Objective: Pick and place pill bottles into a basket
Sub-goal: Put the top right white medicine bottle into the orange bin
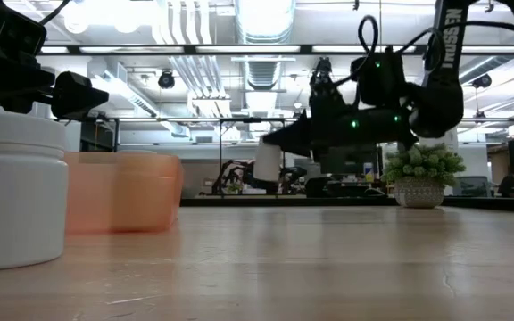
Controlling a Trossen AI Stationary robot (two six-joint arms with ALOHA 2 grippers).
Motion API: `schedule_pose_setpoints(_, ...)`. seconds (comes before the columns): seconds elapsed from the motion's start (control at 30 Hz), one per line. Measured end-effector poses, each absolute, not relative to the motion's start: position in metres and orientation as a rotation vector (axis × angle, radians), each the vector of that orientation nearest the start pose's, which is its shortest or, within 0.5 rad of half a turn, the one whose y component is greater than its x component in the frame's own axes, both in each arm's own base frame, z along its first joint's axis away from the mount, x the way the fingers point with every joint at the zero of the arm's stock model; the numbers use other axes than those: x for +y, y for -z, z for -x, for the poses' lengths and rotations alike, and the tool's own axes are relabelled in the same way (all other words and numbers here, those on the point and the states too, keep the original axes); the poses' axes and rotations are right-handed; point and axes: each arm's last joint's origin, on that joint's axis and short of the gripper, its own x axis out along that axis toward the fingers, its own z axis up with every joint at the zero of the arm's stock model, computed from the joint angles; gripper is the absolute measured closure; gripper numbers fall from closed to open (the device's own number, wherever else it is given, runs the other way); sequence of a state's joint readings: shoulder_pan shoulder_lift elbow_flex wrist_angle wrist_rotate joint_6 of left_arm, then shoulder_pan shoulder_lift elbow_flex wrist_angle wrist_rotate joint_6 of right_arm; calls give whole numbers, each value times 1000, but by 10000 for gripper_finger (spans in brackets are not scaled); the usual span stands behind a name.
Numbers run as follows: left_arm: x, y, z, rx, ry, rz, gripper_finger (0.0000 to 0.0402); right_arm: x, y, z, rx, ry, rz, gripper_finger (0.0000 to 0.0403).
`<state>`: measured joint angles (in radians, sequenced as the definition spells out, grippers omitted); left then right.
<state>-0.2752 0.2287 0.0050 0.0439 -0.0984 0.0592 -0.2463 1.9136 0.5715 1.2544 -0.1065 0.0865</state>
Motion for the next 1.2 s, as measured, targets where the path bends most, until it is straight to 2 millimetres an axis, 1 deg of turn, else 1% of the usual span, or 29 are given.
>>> schedule_pose_setpoints(0.17,-27,-150,-107,172,181,-93,56,-67,-131,-315,56,63,-126,262)
schedule_pose_setpoints(0.23,-27,-150,-107,172,181,-92,56,-64,-134,-320,47,11,-140,262)
schedule_pose_setpoints(0.4,-27,-150,-107,171,181,-92,56,-54,-144,-331,16,-56,-149,262)
schedule_pose_setpoints(0.53,-27,-150,-107,171,182,-92,56,-44,-151,-346,41,-117,-146,262)
schedule_pose_setpoints(0.63,-27,-150,-107,171,181,-92,56,-36,-157,-358,69,-145,-113,262)
schedule_pose_setpoints(0.83,-27,-150,-107,172,182,-92,56,-20,-177,-379,55,-195,-48,262)
schedule_pose_setpoints(1.07,-27,-150,-107,171,182,-92,56,-15,-195,-398,56,-215,5,262)
schedule_pose_setpoints(1.13,-27,-150,-107,172,181,-93,56,-14,-196,-403,43,-218,11,262)
schedule_pose_setpoints(1.2,-27,-150,-107,173,181,-93,56,-14,-194,-410,43,-223,12,262)
